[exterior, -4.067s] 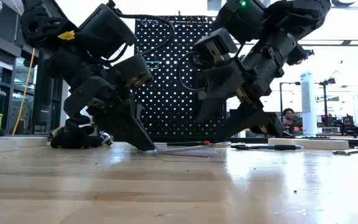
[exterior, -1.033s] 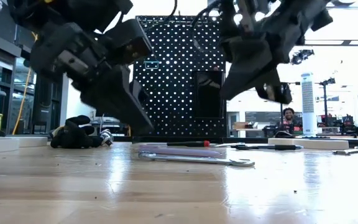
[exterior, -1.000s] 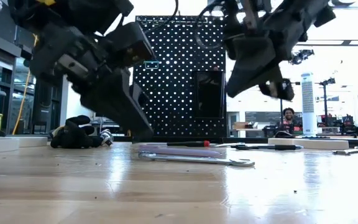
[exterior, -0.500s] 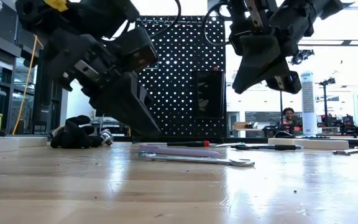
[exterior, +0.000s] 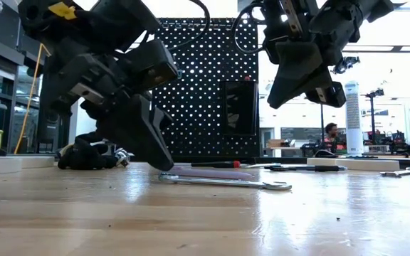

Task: Hang tools onto peg board
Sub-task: Hang the wrench onto the peg board

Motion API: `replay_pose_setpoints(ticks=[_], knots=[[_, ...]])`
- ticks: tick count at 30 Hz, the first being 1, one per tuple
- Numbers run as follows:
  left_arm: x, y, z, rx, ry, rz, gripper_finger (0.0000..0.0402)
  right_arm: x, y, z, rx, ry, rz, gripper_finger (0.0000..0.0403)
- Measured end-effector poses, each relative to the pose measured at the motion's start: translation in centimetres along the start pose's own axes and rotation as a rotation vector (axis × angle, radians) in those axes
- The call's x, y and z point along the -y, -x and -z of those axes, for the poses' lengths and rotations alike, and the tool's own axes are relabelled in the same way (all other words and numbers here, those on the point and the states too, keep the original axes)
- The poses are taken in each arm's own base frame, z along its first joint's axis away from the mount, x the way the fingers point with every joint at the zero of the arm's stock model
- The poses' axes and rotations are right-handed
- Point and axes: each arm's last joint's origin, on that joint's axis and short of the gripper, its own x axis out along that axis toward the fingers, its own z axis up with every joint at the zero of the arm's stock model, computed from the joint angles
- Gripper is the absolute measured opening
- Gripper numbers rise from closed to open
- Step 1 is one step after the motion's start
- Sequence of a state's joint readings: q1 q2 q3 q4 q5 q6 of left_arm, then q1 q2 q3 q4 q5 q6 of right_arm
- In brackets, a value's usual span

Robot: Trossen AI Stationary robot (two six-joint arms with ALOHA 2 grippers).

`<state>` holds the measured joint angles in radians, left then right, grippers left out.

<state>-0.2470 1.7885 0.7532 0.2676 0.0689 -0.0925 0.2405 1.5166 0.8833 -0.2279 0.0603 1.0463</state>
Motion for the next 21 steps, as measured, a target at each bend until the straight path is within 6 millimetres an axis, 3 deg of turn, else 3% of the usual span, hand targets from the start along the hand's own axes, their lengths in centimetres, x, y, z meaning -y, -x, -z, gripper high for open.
replay_pose_setpoints(ticks=[8,21], knots=[[0.2,0.0,0.0,-0.001,-0.004,0.003,0.0,0.0,0.0,0.0,-0.007,-0.001,-0.003,0.0],[-0.5,-2.0,1.4,-0.033,0.065,-0.037,0.0,-0.1,0.0,0.0,-0.009,-0.054,-0.016,0.0005]])
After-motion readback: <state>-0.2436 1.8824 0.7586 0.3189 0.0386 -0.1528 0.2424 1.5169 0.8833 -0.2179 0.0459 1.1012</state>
